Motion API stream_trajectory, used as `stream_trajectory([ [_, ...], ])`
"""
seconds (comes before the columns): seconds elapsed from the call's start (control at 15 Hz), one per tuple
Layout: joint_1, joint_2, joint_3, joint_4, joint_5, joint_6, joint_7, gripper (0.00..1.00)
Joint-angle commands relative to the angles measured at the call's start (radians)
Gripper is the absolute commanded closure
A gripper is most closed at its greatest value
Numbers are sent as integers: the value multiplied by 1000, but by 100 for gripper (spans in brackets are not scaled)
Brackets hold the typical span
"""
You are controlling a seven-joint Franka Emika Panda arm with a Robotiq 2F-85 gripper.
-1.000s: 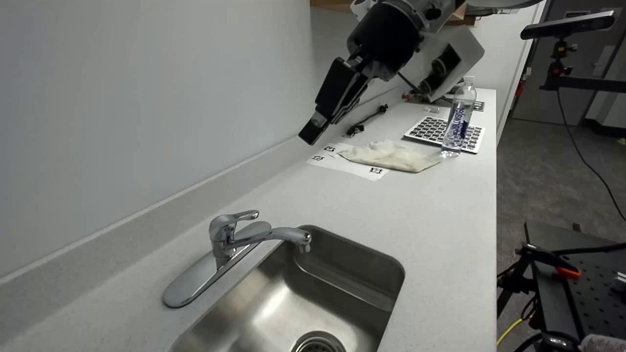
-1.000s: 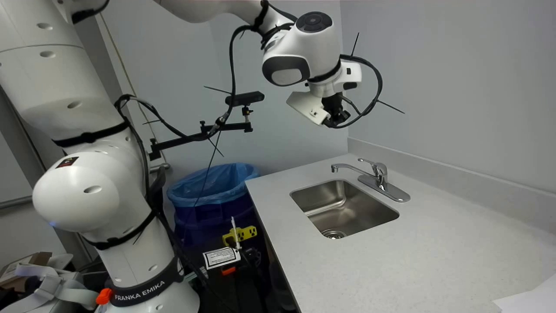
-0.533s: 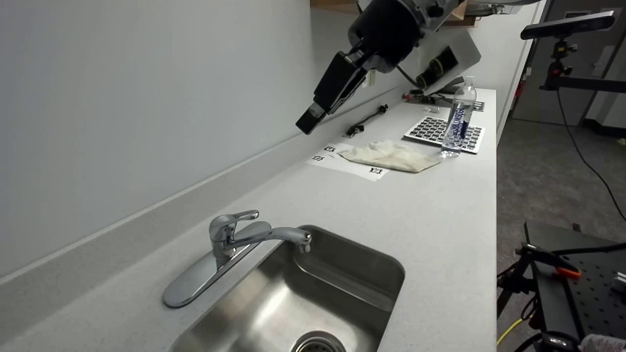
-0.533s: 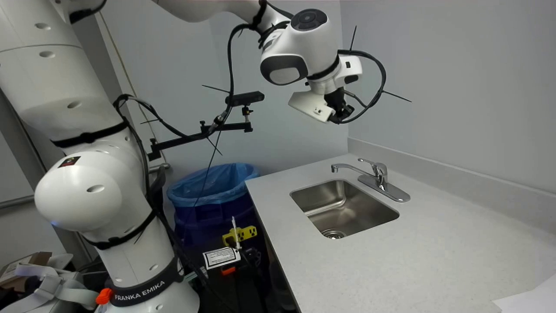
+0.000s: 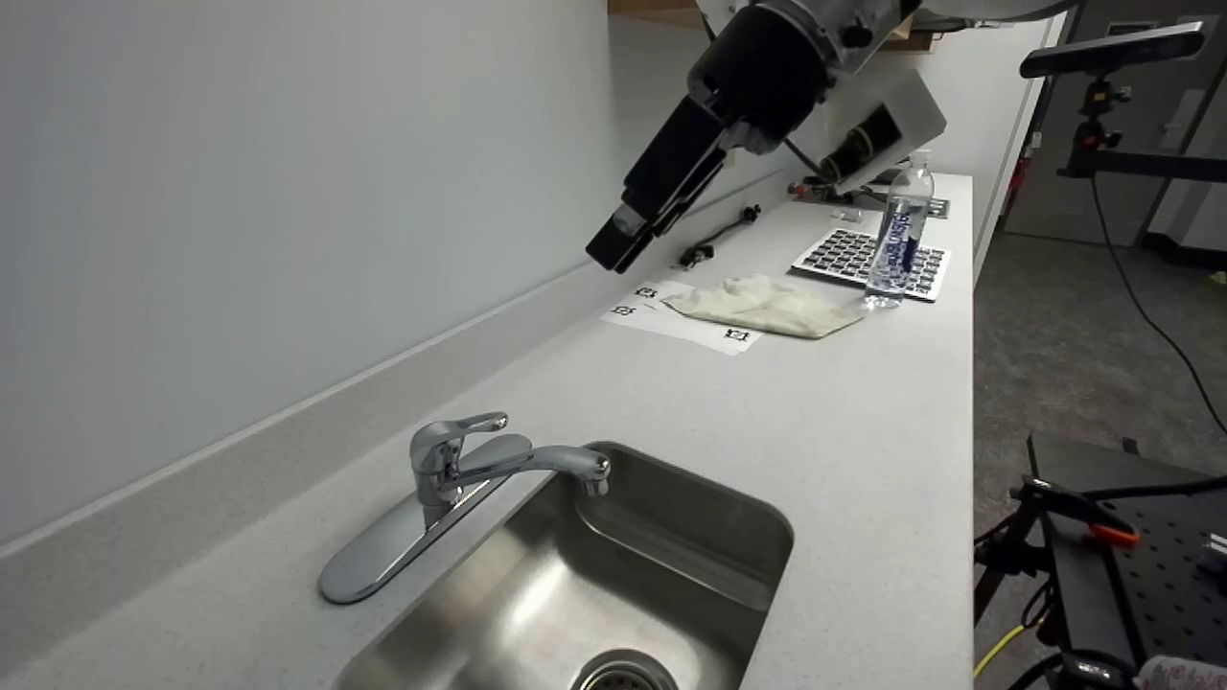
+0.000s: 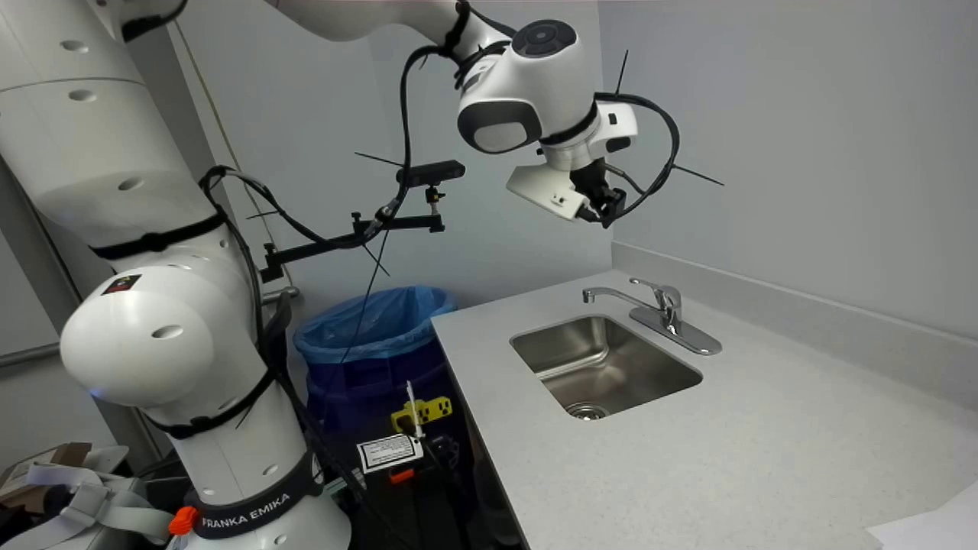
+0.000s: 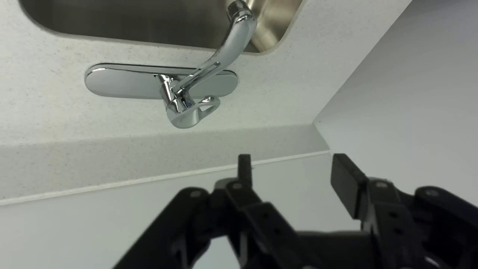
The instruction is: Push the faucet to the center of the sink
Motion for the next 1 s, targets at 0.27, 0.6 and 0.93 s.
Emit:
stream_trajectory([
  [0.27,-20,-31,-23,-9,-41,-32,29,0],
  [0.6,8,-32,-92,-8,-134,-50,95,0],
  [0.93,-7,-3,-76,1,-110,-27,64,0],
])
